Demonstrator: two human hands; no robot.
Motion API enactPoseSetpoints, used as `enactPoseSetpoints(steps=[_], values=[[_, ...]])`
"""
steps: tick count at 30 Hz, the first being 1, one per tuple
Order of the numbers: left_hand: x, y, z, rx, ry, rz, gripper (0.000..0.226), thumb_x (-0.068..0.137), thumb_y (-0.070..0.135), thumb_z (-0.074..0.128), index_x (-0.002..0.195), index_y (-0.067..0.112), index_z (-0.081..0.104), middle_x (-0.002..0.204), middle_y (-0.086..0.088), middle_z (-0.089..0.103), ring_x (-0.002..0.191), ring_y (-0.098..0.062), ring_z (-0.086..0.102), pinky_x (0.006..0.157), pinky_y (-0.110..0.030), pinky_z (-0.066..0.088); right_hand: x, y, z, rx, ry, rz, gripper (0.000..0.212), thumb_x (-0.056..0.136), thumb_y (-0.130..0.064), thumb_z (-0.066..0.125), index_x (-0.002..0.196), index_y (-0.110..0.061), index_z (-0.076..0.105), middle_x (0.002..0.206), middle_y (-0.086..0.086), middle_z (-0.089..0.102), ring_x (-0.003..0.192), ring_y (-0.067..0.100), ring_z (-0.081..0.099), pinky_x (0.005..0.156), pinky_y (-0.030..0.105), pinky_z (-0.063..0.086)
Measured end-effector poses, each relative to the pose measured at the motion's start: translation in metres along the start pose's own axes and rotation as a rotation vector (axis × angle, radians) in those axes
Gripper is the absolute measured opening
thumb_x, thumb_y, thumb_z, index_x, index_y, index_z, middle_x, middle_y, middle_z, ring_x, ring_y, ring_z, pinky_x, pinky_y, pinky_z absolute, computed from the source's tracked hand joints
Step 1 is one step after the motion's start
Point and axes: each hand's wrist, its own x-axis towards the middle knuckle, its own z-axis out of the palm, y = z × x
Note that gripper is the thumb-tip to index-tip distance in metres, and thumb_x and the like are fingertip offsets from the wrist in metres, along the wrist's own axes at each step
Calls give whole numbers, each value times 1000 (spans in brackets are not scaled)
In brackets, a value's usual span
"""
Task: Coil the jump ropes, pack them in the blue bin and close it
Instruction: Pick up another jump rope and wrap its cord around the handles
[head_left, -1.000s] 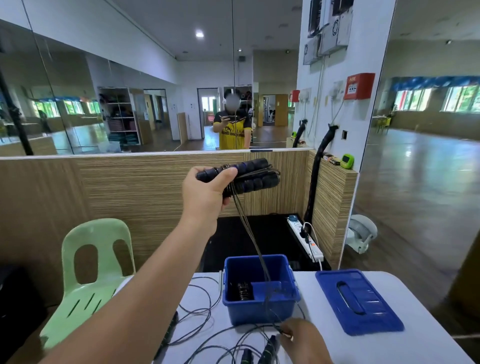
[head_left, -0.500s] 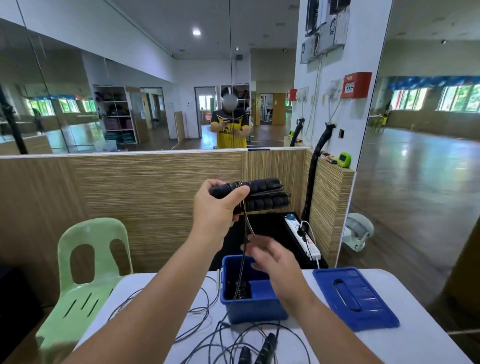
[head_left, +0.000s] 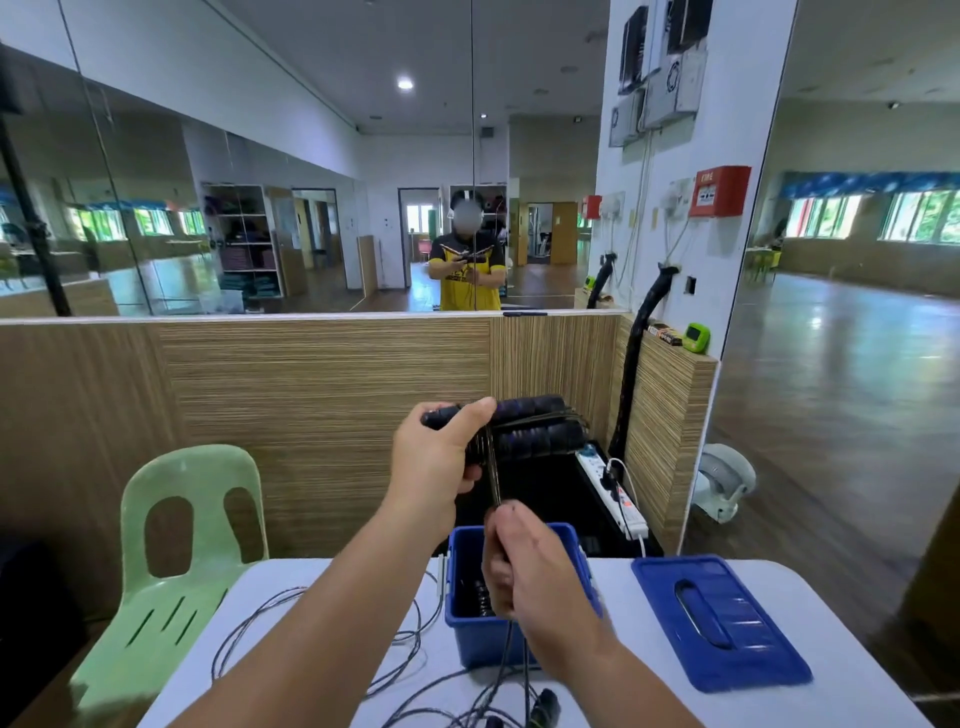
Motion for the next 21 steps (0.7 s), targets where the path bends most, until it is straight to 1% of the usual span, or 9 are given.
enactPoseSetpoints(steps=[3, 5, 8, 11, 15, 17, 19, 20, 21], values=[[-4, -6, -1, -5, 14, -63, 36, 83, 43, 81, 94, 15, 61, 84, -5, 62, 66, -21, 54, 43, -24, 42, -4, 7, -1, -42, 19, 20, 31, 109, -27, 41, 81, -17, 47, 61, -4, 38, 53, 9, 31, 49, 19, 30], [-6, -8, -1, 10, 15, -78, 37, 84, 46, 79, 87, 16, 58, 74, -2, 57, 57, -19, 49, 39, -23, 37, -3, 11, -5, -87, 11, 15, 29, 109, -26, 42, 84, -15, 50, 61, -2, 40, 52, 9, 34, 48, 18, 31], [-7, -9, -2, 24, 5, -103, 37, 86, 44, 77, 80, 18, 51, 72, -1, 50, 56, -18, 43, 35, -22, 32, 2, 17, -16, -137, -67, -12, 30, 110, -22, 38, 90, -7, 54, 58, -1, 36, 47, 10, 28, 43, 18, 26], [-9, -10, -4, 7, -29, -124, 36, 85, 40, 78, 81, 18, 50, 76, -4, 45, 55, -18, 38, 33, -21, 28, 7, 17, -30, -242, -108, -26, 33, 108, -26, 41, 92, 1, 50, 56, -2, 35, 44, 9, 27, 42, 20, 23], [-22, -9, -4, 2, -133, -174, 29, 90, 35, 74, 91, 15, 54, 67, -3, 54, 43, -13, 39, 33, -21, 24, 19, 3, -50, -532, -133, -28, 43, 110, -29, 39, 79, -1, 45, 58, -2, 40, 50, 12, 35, 52, 39, 31], [-26, -9, -6, 16, -175, -199, 27, 91, 35, 72, 92, 14, 55, 65, -3, 56, 41, -13, 39, 33, -20, 23, 32, -1, -66, -647, -97, 21, 49, 109, -36, 40, 67, -13, 52, 57, -5, 48, 52, 10, 44, 59, 33, 43], [-30, -9, -9, 43, -221, -214, 24, 93, 33, 70, 91, 15, 53, 62, -1, 53, 40, -12, 36, 34, -19, 20, 48, -10, -81, -633, -29, 158, 40, 107, -20, 47, 70, -27, 59, 60, -10, 61, 56, 2, 57, 73, 22, 53], [-31, -10, -11, 59, -241, -220, 23, 93, 32, 69, 90, 16, 53, 61, 0, 50, 40, -11, 35, 35, -18, 20, 57, -18, -89, -559, -20, 190, 42, 106, -7, 46, 70, -22, 61, 58, -9, 65, 54, 3, 60, 76, 25, 55], [-32, -12, -13, 77, -251, -229, 22, 93, 31, 69, 87, 17, 53, 60, 1, 48, 40, -10, 36, 35, -17, 20, 65, -32, -95, -581, -74, 193, 39, 103, 1, 48, 67, -12, 58, 55, -11, 63, 51, 3, 58, 70, 29, 54]])
